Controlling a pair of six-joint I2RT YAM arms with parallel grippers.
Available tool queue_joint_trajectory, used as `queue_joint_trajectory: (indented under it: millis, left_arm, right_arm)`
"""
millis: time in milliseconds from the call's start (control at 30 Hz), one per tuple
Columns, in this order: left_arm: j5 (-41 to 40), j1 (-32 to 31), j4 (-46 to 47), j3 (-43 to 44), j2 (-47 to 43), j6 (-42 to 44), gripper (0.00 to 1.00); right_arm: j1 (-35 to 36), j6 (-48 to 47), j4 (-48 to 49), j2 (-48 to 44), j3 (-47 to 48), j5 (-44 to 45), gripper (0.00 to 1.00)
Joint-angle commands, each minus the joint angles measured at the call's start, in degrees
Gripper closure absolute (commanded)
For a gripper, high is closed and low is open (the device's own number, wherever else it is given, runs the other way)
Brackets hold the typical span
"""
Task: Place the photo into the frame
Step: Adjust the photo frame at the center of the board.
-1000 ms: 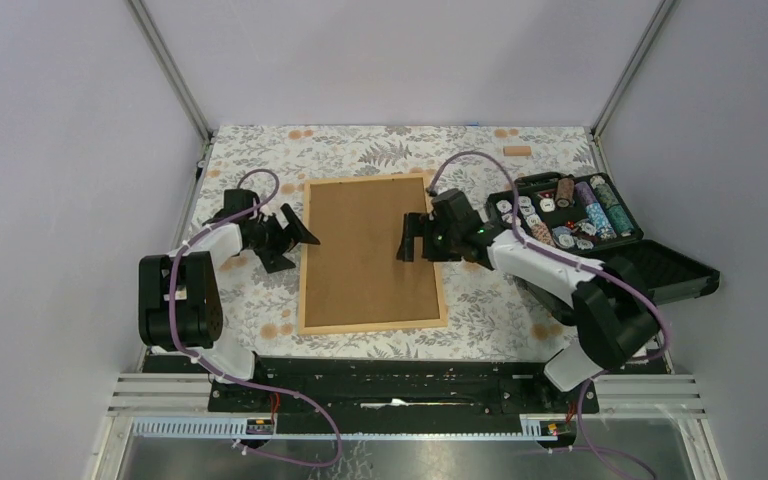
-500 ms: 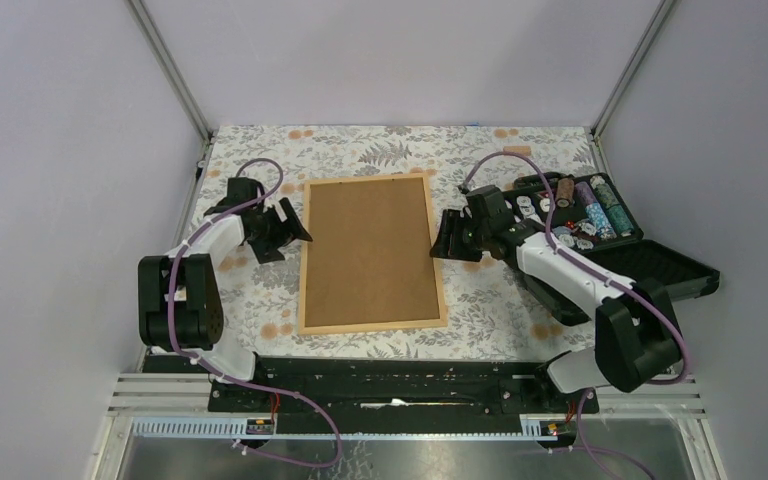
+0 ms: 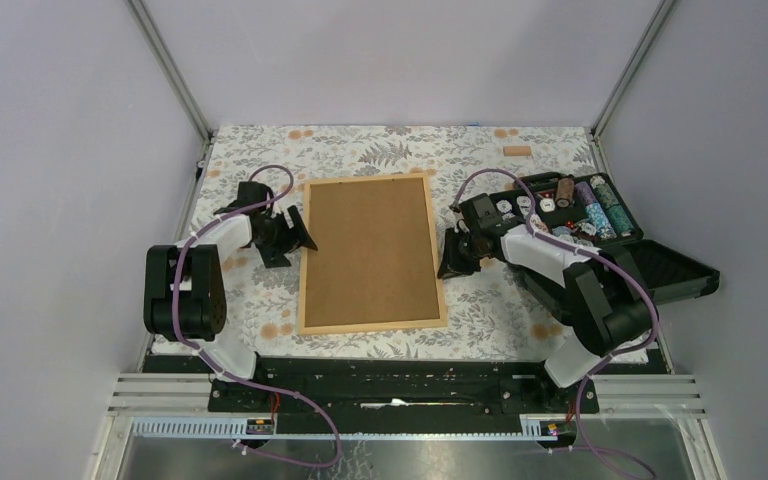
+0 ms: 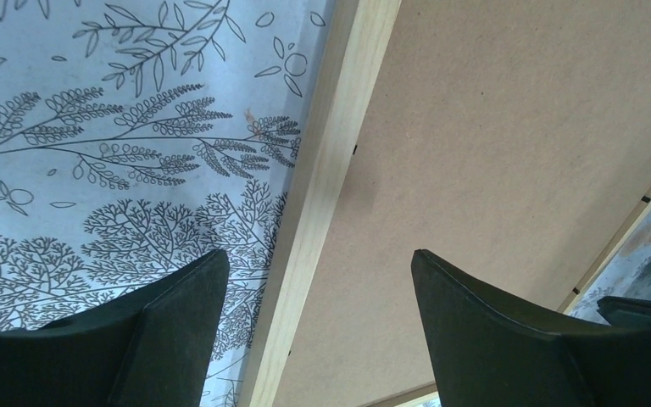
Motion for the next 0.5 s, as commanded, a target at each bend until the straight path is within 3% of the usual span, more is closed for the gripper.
queue_joint_trajectory:
  millis: [0,467]
  left_arm:
    - [1.9,0.0,2.1,-0.9,0.5,-0.1,0.17]
    - [2.8,0.0,2.6,-1.5,0.4,-0.2,0.16]
  right_arm:
    - [-0.3,-0.8,-0.4,1.9,-0.1,-3.4,0.78]
    - [-0.4,-1.0,0.4,3.0,-1.8,-2.4,0.8]
